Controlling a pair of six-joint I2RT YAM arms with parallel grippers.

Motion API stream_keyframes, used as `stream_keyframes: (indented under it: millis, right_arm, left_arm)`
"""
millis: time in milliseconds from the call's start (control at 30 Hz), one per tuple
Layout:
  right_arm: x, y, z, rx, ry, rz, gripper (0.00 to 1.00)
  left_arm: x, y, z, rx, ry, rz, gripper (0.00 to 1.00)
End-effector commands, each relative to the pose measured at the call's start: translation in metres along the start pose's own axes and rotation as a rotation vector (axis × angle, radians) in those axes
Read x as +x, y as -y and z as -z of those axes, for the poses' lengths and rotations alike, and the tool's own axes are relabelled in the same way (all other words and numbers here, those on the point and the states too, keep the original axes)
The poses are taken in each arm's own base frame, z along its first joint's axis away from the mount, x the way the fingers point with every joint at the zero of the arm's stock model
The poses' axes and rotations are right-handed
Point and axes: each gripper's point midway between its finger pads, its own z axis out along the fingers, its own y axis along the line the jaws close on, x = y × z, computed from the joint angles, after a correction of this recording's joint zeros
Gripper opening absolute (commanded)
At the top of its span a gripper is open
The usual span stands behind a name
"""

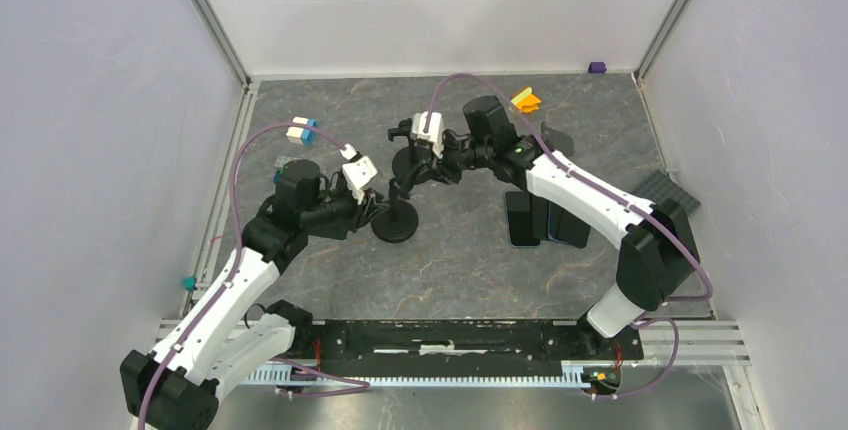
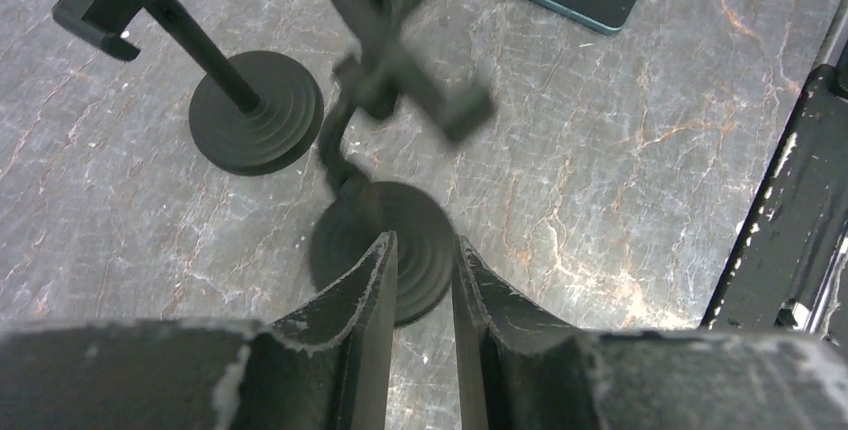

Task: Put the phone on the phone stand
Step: Adjust the phone stand at the center of the board.

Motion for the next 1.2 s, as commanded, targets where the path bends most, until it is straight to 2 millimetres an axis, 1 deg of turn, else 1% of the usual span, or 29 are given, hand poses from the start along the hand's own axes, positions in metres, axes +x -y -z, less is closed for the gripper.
stream_keyframes:
  millis: [0, 100, 167, 367, 400, 467, 567, 633, 700, 833, 867, 1000, 1067, 1133, 1167]
  right_arm:
    - [0.027, 0.043, 0.038, 0.192, -0.11, -0.009, 0.0]
    - [0.03, 0.045, 0.041, 0.198, -0.119, -0.008, 0.0]
    - [0.029, 0.041, 0.041, 0.177, -0.111, -0.005, 0.0]
    - [0.016, 0.031, 0.038, 0.122, -0.058, -0.042, 0.0]
    - [0.012, 0.028, 0.037, 0.111, -0.045, -0.049, 0.0]
    - [0.005, 0.021, 0.035, 0.083, -0.015, -0.064, 0.0]
    - [-0.002, 0.011, 0.031, 0.058, 0.013, -0.089, 0.0]
    - [-0.005, 0.005, 0.028, 0.045, 0.027, -0.108, 0.0]
    - [-0.007, 0.0, 0.025, 0.038, 0.041, -0.122, 0.0]
    - [-0.014, -0.008, 0.024, 0.017, 0.07, -0.128, 0.01]
    - [-0.014, -0.008, 0.025, 0.016, 0.068, -0.124, 0.04]
    - [-0.007, -0.006, 0.033, 0.049, 0.032, -0.075, 0.25]
    - [0.0, -0.003, 0.039, 0.086, -0.004, -0.05, 0.33]
    - [0.011, 0.003, 0.048, 0.14, -0.053, -0.03, 0.41]
    - [0.016, 0.007, 0.055, 0.174, -0.075, -0.026, 0.51]
  left_arm:
    - [0.012, 0.002, 0.006, 0.013, -0.024, -0.033, 0.02]
    - [0.013, 0.003, 0.007, 0.019, -0.025, -0.037, 0.02]
    - [0.012, 0.001, 0.006, 0.013, -0.022, -0.041, 0.02]
    - [0.0, -0.001, 0.003, 0.02, 0.012, -0.044, 0.02]
    - [-0.002, 0.001, 0.003, 0.029, 0.017, -0.049, 0.04]
    - [-0.009, 0.003, 0.002, 0.052, 0.029, -0.053, 0.19]
    - [-0.019, 0.007, -0.001, 0.094, 0.046, -0.064, 0.48]
    - [-0.025, 0.006, -0.005, 0.099, 0.054, -0.068, 0.61]
    - [-0.028, 0.002, -0.01, 0.093, 0.06, -0.07, 0.67]
    - [-0.019, -0.002, -0.017, 0.092, 0.033, -0.088, 0.73]
    - [-0.016, -0.002, -0.018, 0.093, 0.034, -0.093, 0.74]
    - [-0.011, -0.003, -0.03, 0.104, 0.058, -0.134, 0.74]
    - [-0.009, -0.005, -0.039, 0.114, 0.05, -0.146, 0.71]
    - [-0.008, -0.005, -0.048, 0.137, 0.045, -0.16, 0.65]
    - [-0.006, -0.004, -0.051, 0.159, 0.04, -0.165, 0.61]
